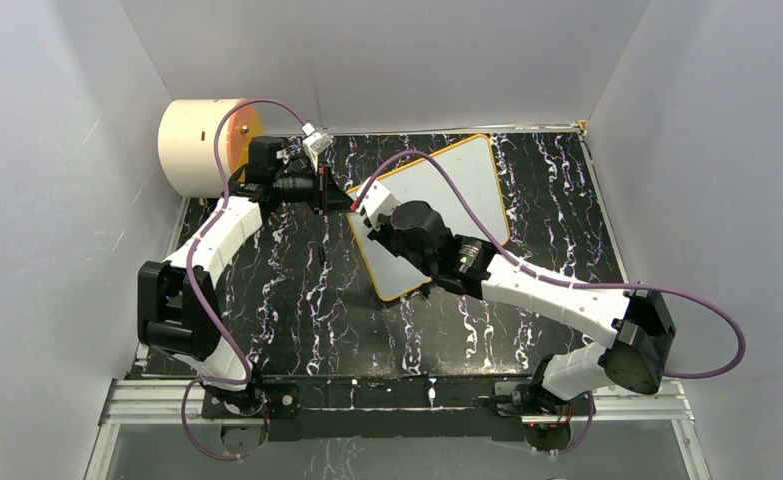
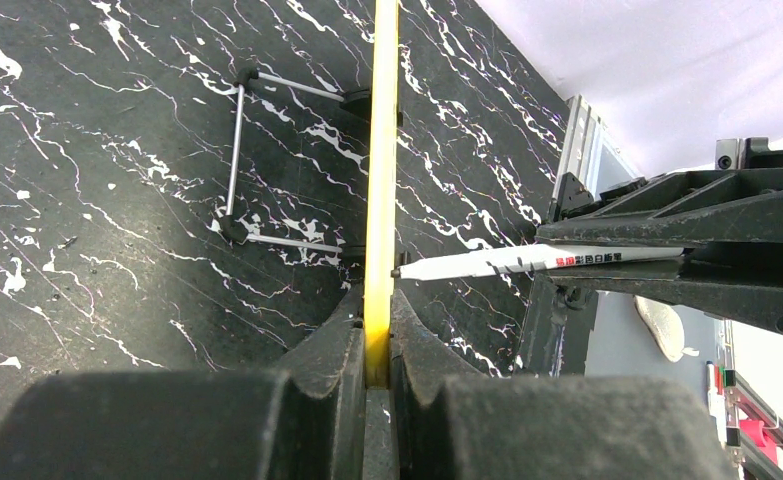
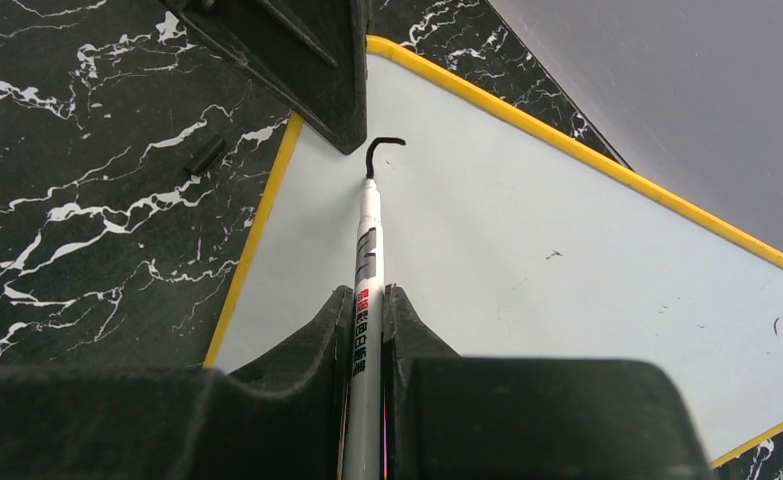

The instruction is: Write a sentence on the whiteboard

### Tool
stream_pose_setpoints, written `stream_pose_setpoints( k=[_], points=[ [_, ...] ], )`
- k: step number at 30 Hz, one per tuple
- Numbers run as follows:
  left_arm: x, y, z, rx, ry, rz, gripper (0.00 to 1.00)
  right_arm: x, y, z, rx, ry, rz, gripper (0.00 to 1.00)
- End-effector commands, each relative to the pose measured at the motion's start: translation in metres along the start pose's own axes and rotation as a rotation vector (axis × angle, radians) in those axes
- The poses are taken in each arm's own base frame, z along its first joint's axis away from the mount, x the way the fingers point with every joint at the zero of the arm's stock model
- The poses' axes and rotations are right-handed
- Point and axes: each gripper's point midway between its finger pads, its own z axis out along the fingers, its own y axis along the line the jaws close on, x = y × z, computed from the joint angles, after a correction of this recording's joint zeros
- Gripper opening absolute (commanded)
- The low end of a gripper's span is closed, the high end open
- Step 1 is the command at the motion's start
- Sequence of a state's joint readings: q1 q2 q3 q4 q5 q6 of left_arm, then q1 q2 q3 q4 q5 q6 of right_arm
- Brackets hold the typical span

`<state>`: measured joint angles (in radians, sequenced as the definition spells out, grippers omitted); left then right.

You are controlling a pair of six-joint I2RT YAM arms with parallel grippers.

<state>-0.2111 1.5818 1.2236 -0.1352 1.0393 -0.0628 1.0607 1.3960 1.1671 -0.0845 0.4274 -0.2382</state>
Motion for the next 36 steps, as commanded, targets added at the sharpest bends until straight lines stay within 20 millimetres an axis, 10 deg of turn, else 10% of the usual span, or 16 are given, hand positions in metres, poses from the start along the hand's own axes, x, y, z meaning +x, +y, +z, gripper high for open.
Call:
stream_pose_setpoints(
  k=[1,19,36],
  points=[
    [0.010,-0.006,-0.002,0.008,0.021,0.015,0.00,-0.014,-0.015,-0.010,0.051,-0.019,0.029,0.00],
    [0.009,-0.007,-0.003,0.009,0.018,0.018,0.00,-0.001,0.004,-0.013,-0.043,0.021,0.044,0.00],
    [0.008,-0.008,-0.003,0.010,0.016,0.019,0.00,-0.027,0.007,-0.007,-0.057,-0.072,0.081,0.00]
  ],
)
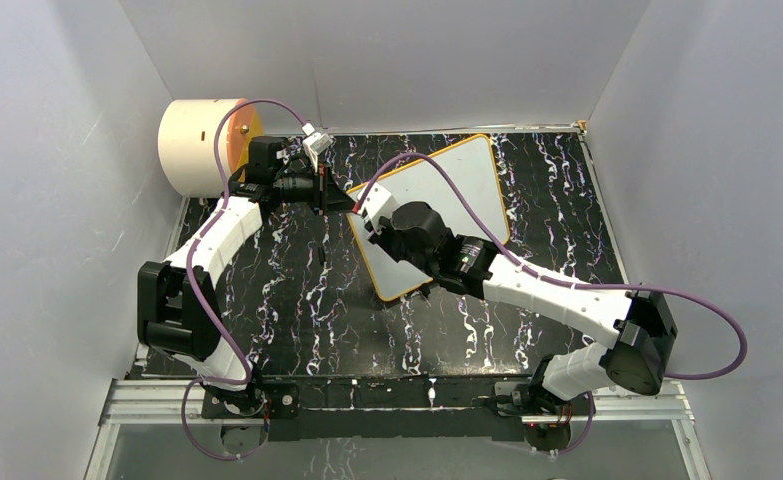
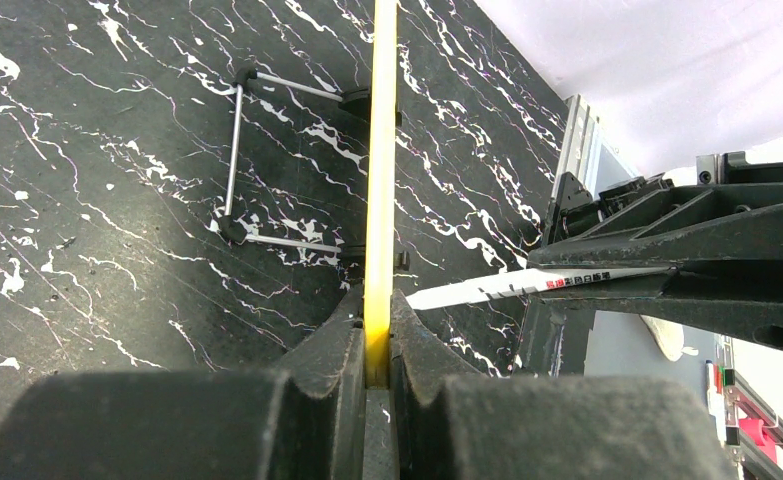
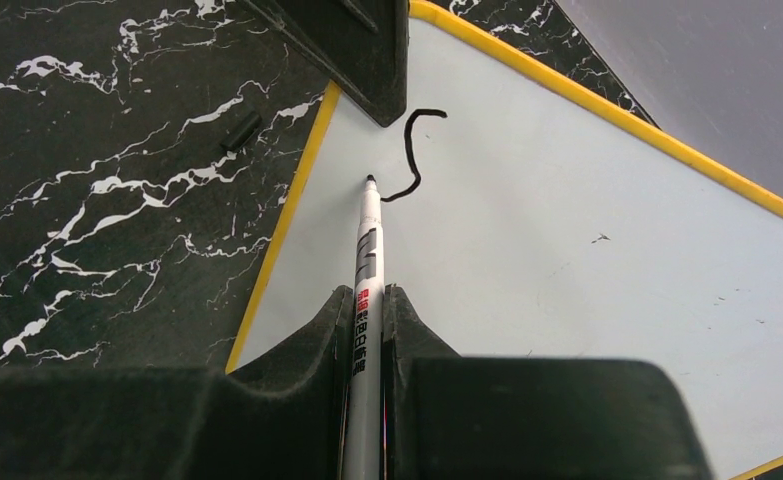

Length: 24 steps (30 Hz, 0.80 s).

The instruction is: Write a sentence on the whiteboard

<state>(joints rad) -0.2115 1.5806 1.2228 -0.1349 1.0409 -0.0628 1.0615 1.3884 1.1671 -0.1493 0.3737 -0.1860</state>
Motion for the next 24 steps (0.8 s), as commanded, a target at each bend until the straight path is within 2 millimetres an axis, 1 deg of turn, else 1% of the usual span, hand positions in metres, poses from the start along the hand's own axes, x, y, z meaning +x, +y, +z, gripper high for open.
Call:
stream_pose_setpoints(
  k=[1,8,13,17,24],
  points=[
    [0.008,-0.007,-0.003,0.007,0.015,0.019,0.00,-0.038,-0.005,-0.005,0.005,-0.119,0.047,0.00],
    [0.008,-0.006,-0.003,0.001,0.014,0.020,0.00,-0.042,-0.019,-0.020,0.060,-0.146,0.059,0.00],
    [0.008,-0.006,-0.003,0.000,0.013,0.022,0.00,-0.037,-0.031,-0.021,0.128,-0.130,0.055,0.00],
    [0.007,-0.006,-0.004,0.000,0.012,0.021,0.00,-0.036,-0.032,-0.019,0.139,-0.127,0.055,0.00],
    [0.007,-0.007,-0.004,0.002,0.012,0.022,0.00,-0.032,-0.027,-0.012,0.123,-0.112,0.047,0.00]
  ],
)
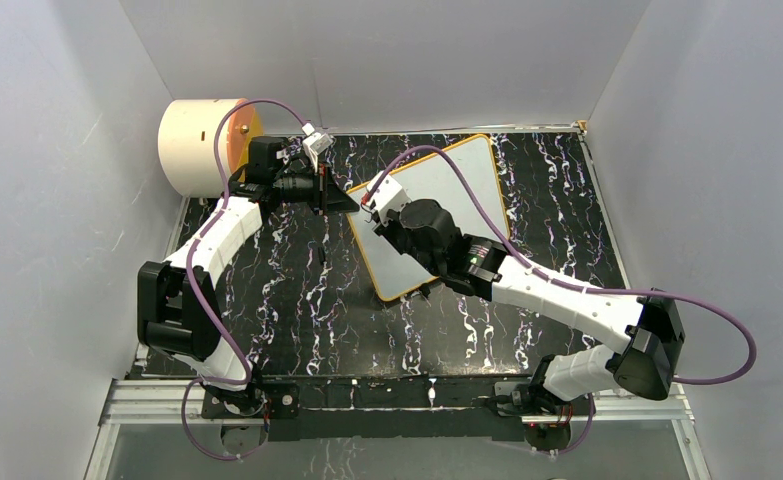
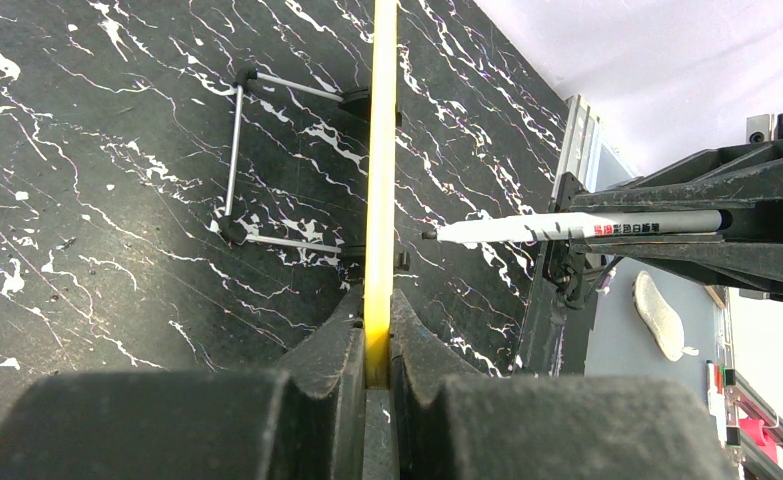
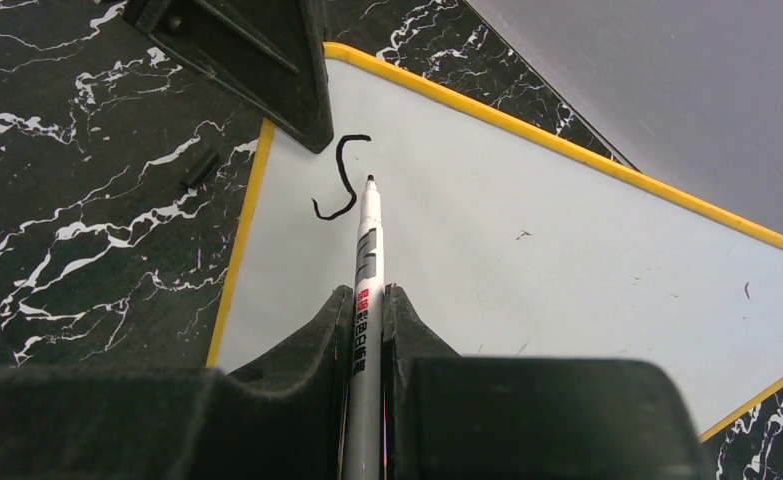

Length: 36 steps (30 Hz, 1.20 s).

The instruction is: Write a sentence on the whiteboard

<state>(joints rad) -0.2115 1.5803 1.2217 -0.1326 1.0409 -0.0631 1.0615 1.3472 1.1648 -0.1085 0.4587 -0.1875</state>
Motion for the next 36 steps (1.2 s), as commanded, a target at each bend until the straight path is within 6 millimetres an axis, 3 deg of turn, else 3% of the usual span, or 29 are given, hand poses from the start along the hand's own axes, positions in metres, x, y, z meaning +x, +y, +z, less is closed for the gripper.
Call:
stream_pose_setpoints(
  k=[1,19,36],
  points=[
    [0.007,-0.007,-0.004,0.002,0.013,0.019,0.00,-0.015,-0.004,0.002,0.023,-0.052,0.021,0.00],
    [0.007,-0.007,-0.004,0.005,0.012,0.019,0.00,-0.003,-0.001,0.012,0.030,-0.016,-0.001,0.00],
    [0.007,-0.008,-0.004,0.008,0.012,0.019,0.00,0.005,-0.026,0.007,0.141,0.017,-0.007,0.00]
  ],
)
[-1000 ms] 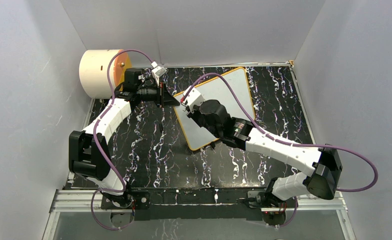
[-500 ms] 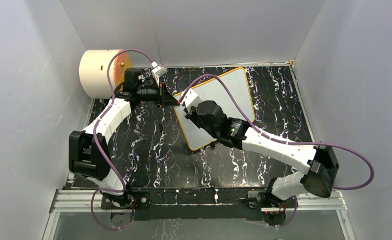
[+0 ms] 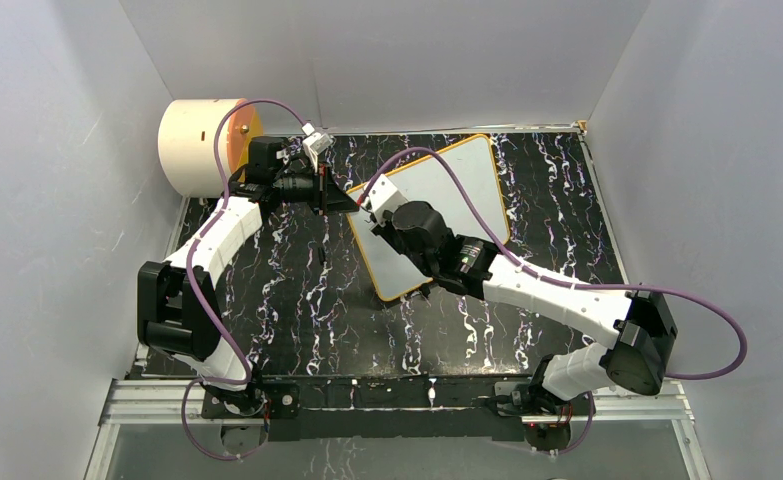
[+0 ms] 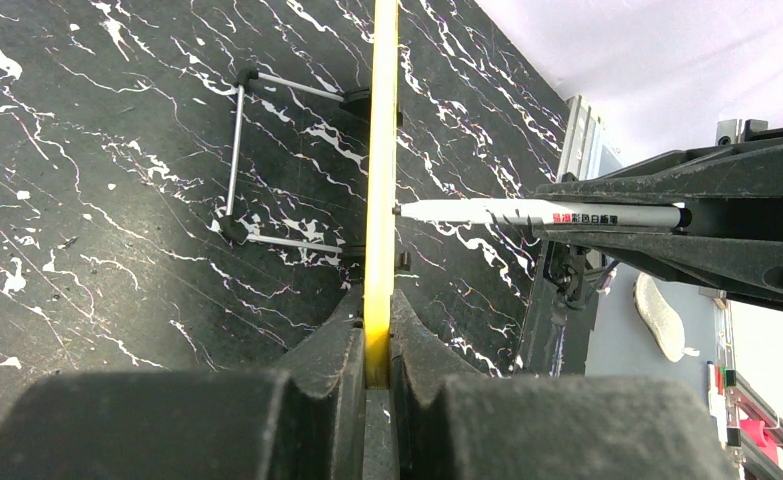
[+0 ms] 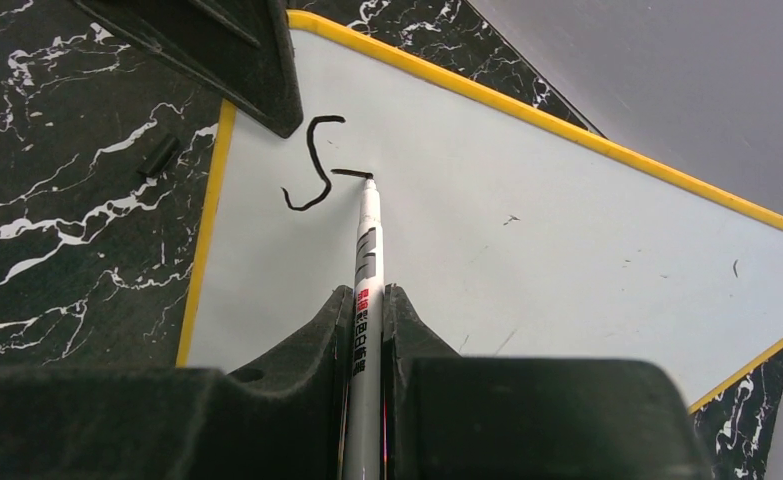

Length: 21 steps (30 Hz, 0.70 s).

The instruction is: Write a sentence on the whiteboard

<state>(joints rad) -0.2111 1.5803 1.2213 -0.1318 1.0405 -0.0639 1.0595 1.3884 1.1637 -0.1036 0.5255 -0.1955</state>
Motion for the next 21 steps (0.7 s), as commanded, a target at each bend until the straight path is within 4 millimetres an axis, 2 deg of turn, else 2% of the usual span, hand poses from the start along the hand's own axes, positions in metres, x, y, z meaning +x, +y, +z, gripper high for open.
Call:
stream_pose_setpoints(
  k=[1,4,12,21],
  points=[
    [0.007,-0.008,-0.004,0.009,0.013,0.021,0.00,-0.008,-0.020,-0.002,0.081,-0.028,0.020,0.00],
    [0.007,-0.008,-0.004,0.008,0.012,0.020,0.00,-0.011,-0.023,-0.004,0.083,-0.041,0.025,0.00],
    [0.007,-0.007,-0.004,0.004,0.013,0.017,0.00,-0.035,-0.015,-0.017,-0.009,-0.146,0.056,0.00],
    [0.007,-0.007,-0.004,0.006,0.013,0.017,0.00,-0.043,-0.011,-0.009,-0.021,-0.168,0.052,0.00]
  ],
)
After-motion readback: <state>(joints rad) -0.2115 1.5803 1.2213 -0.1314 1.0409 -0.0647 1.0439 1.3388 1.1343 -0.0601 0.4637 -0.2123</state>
